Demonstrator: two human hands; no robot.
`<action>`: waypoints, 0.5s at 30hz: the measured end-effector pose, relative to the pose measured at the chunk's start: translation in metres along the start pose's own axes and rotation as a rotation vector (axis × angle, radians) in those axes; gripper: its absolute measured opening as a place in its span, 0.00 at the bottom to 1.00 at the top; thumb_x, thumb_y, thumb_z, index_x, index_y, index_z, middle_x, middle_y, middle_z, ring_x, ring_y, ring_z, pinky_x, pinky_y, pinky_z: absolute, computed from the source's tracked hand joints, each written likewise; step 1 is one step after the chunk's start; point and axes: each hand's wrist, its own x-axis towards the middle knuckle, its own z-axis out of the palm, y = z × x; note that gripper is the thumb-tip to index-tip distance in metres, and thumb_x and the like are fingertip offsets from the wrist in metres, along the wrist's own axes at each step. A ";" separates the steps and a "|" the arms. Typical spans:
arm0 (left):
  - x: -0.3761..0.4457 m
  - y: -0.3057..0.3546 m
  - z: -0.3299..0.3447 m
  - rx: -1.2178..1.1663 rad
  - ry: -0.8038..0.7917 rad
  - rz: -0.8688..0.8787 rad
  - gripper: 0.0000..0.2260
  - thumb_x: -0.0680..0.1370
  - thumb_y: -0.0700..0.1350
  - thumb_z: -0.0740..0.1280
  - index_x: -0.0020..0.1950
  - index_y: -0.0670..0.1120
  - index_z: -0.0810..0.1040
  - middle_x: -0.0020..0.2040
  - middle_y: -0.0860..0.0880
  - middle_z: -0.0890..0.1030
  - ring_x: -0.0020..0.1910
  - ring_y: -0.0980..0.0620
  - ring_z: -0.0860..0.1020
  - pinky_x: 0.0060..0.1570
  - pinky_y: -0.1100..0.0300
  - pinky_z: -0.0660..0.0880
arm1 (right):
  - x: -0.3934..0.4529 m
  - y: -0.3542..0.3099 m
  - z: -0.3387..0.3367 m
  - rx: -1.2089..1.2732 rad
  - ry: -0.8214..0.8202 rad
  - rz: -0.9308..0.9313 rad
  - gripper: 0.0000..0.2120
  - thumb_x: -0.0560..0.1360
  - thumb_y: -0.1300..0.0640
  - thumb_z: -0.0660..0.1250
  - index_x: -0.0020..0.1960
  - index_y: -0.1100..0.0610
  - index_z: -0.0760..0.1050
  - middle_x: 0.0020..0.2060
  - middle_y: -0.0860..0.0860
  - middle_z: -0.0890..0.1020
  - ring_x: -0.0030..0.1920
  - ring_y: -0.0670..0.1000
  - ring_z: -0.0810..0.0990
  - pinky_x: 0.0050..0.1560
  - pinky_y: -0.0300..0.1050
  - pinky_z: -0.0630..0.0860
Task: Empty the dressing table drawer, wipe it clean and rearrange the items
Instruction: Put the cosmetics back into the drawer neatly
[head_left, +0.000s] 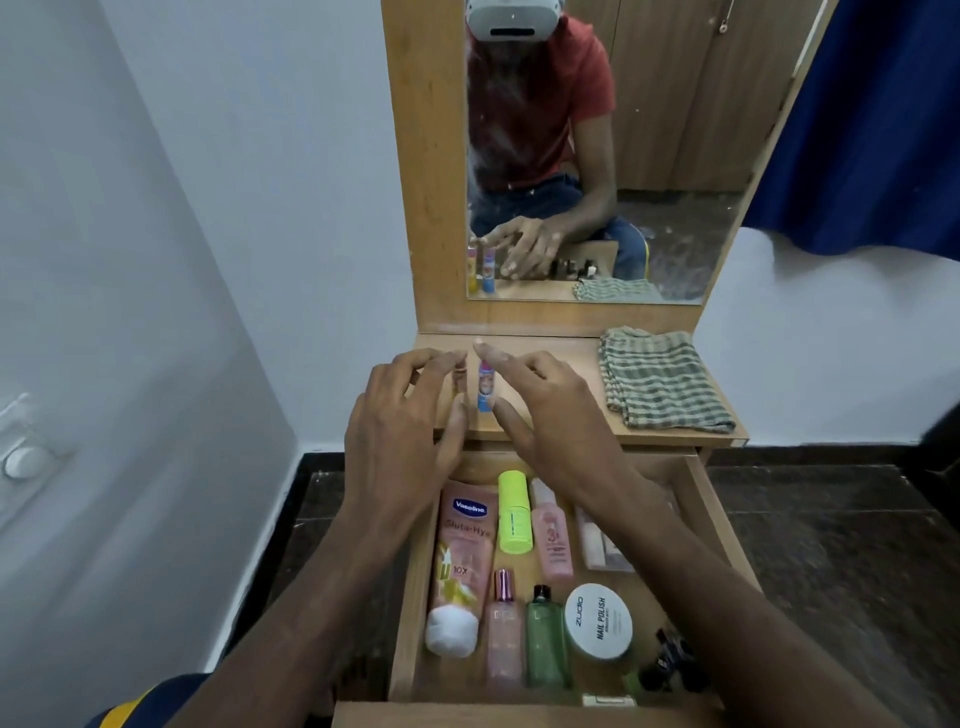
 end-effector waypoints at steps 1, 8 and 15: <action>0.000 -0.001 0.000 -0.018 0.001 -0.004 0.19 0.81 0.49 0.68 0.72 0.52 0.76 0.66 0.51 0.78 0.63 0.50 0.75 0.53 0.52 0.79 | 0.002 0.000 0.002 0.006 0.017 -0.012 0.27 0.81 0.53 0.68 0.79 0.45 0.68 0.55 0.49 0.80 0.53 0.52 0.78 0.54 0.52 0.78; 0.006 -0.007 0.003 -0.242 0.029 -0.075 0.11 0.82 0.51 0.72 0.63 0.51 0.79 0.57 0.54 0.84 0.52 0.56 0.82 0.51 0.62 0.80 | 0.007 0.010 -0.022 0.144 0.156 -0.040 0.09 0.75 0.58 0.79 0.53 0.56 0.83 0.41 0.44 0.85 0.39 0.40 0.81 0.43 0.36 0.79; 0.011 0.012 -0.007 -0.471 0.091 -0.096 0.09 0.80 0.47 0.75 0.59 0.48 0.83 0.51 0.56 0.86 0.49 0.65 0.83 0.53 0.73 0.76 | -0.037 0.025 -0.101 0.117 -0.158 0.074 0.11 0.73 0.59 0.81 0.54 0.53 0.84 0.40 0.42 0.85 0.43 0.41 0.84 0.43 0.32 0.80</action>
